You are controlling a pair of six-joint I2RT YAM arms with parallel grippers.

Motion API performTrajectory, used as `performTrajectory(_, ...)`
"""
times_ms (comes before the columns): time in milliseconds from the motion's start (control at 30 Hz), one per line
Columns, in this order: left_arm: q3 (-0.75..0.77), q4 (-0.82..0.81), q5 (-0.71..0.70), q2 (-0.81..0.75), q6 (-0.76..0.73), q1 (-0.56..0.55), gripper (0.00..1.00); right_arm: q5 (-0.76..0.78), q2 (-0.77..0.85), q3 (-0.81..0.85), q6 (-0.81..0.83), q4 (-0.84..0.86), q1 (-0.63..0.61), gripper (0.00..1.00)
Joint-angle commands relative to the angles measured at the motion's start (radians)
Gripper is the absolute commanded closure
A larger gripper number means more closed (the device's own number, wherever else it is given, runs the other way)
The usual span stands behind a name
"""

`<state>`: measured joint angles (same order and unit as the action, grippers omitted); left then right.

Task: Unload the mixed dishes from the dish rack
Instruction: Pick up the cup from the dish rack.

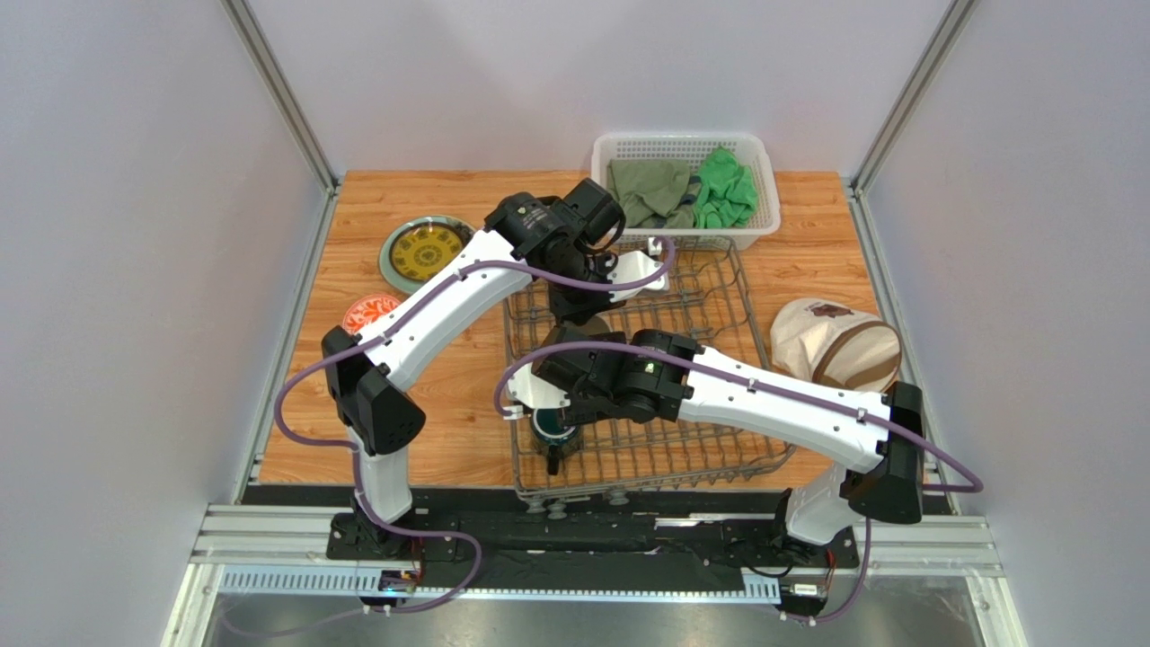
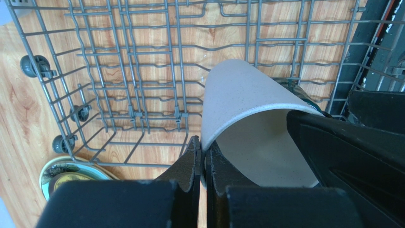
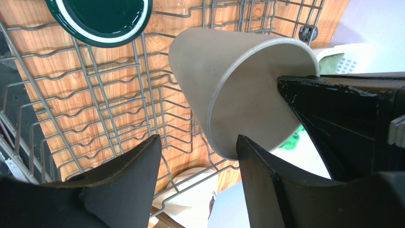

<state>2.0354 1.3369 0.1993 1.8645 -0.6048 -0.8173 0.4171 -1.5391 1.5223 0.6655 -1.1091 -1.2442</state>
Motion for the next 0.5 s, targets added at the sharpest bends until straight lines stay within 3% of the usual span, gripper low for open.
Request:
performTrajectory(0,0.025,0.044,-0.021,-0.057,-0.032,0.012,1.00,0.069,0.062,-0.007,-0.026,0.017,0.006,0.34)
performTrajectory(467,-0.058,0.024,-0.029,-0.126,-0.058,0.127,1.00,0.084,0.221,0.012,-0.049,0.077,0.069,0.33)
